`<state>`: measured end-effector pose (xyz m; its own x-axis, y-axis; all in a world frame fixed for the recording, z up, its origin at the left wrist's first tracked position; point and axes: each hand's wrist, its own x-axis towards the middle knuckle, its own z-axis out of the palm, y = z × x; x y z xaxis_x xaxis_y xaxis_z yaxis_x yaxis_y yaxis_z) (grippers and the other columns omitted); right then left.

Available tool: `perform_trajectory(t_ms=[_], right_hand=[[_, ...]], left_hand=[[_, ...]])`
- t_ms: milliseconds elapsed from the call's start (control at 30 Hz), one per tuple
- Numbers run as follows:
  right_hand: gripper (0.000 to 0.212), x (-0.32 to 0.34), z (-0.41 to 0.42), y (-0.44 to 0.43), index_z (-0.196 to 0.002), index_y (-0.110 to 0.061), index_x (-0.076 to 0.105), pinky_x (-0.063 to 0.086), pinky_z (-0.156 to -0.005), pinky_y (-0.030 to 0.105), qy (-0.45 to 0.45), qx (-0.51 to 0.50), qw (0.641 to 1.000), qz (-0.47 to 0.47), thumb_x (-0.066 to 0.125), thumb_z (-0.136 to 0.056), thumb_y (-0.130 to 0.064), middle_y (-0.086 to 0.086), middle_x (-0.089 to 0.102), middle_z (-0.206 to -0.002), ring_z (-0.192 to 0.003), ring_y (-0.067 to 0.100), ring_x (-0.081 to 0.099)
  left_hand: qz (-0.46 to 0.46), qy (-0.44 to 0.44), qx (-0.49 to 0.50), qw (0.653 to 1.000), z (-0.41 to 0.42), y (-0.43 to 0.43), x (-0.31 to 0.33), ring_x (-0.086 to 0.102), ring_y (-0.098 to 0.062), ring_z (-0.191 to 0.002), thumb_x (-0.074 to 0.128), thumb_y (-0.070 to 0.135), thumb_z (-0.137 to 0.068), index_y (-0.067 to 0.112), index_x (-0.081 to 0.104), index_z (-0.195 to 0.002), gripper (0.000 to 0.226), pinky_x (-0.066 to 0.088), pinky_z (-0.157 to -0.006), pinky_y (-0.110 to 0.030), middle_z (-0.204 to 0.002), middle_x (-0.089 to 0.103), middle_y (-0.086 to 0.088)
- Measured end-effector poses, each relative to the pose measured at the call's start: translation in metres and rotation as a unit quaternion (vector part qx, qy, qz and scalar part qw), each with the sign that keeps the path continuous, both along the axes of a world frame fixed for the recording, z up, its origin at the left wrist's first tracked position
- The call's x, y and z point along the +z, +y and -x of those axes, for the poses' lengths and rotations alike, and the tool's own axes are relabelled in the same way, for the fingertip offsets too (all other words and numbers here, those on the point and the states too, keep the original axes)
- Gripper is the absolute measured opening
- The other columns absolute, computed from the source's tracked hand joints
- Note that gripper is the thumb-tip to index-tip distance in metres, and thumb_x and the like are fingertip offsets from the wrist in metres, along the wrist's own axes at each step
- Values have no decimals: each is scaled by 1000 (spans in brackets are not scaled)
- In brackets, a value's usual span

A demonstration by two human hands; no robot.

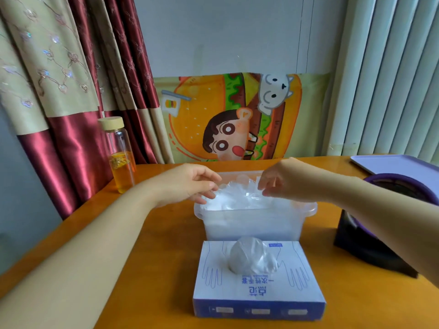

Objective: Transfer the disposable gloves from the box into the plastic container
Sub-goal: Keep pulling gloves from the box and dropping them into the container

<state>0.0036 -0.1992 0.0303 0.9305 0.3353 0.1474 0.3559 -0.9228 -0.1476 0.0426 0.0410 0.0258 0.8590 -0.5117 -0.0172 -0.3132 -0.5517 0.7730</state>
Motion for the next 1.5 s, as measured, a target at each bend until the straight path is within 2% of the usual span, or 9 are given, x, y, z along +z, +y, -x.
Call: perform_trajectory(t_ms=[167, 300, 433, 533, 700, 800, 1167, 1333, 1500], right_hand=[[16, -13, 50, 12, -99, -25, 69, 48, -68, 7, 91, 35, 995, -19, 66, -86, -34, -18, 65, -83, -75, -2, 63], [42, -51, 61, 14, -114, -27, 55, 45, -69, 11, 148, -5, 989, 17, 69, -80, -48, -15, 61, -97, -85, 3, 59], [37, -77, 62, 18, -108, -18, 60, 46, -65, 13, 112, -36, 991, -57, 71, -80, -40, -9, 60, -92, -79, 8, 58], [20, -88, 62, 18, -96, -15, 69, 47, -61, 13, 85, -45, 987, -132, 70, -84, -30, -7, 63, -86, -72, 6, 59], [19, -104, 69, 10, -87, -18, 72, 50, -60, 16, 68, -103, 950, -285, 58, -92, -29, -5, 70, -81, -73, 14, 66], [17, -98, 71, 14, -97, -18, 73, 49, -63, 8, 32, -92, 923, -371, 58, -92, -24, -9, 71, -87, -73, 2, 65], [24, -54, 64, 25, -110, -14, 70, 39, -69, -1, -110, -25, 971, -212, 50, -97, -19, -2, 69, -110, -85, 3, 57], [23, -28, 57, 26, -102, -11, 72, 40, -67, 17, -188, -36, 958, -214, 52, -96, -19, 4, 71, -96, -82, 16, 60], [25, -1, 54, 32, -106, -6, 69, 34, -60, 0, -242, -47, 936, -253, 49, -98, -19, -5, 62, -89, -72, 6, 53]], left_hand=[[-47, -25, -38, 998, 33, -10, -20, 68, 1, -77, 63, 22, -92, 27, 63, -99, 9, 55, -68, -16, -95, 67, 11], [-149, -84, -53, 984, 51, -25, -52, 60, 0, -96, 70, 37, -84, 34, 55, -119, 38, 50, -84, -17, -109, 58, 17], [-173, -96, -56, 979, 61, -33, -76, 53, -3, -110, 72, 44, -80, 34, 43, -135, 63, 48, -94, -25, -128, 52, 16], [-159, -117, -56, 979, 71, -34, -95, 53, -3, -105, 70, 45, -81, 34, 44, -135, 60, 47, -86, -21, -130, 54, 16], [-96, -126, -12, 987, 74, -31, -114, 53, -5, -116, 74, 44, -78, 34, 41, -139, 70, 49, -97, -32, -132, 54, 15], [-85, -115, -7, 990, 76, -33, -115, 53, -6, -116, 75, 40, -78, 35, 42, -137, 67, 50, -97, -33, -132, 54, 16], [-102, -136, -31, 985, 86, -37, -103, 56, -7, -97, 65, 34, -89, 27, 52, -124, 38, 48, -82, -20, -120, 61, 5], [-117, -126, -40, 984, 84, -37, -103, 55, -6, -102, 65, 39, -88, 29, 47, -128, 45, 49, -85, -21, -121, 58, 10], [-141, -97, -30, 985, 77, -34, -103, 57, -7, -108, 66, 47, -84, 33, 34, -141, 66, 51, -84, -19, -129, 55, 13]])
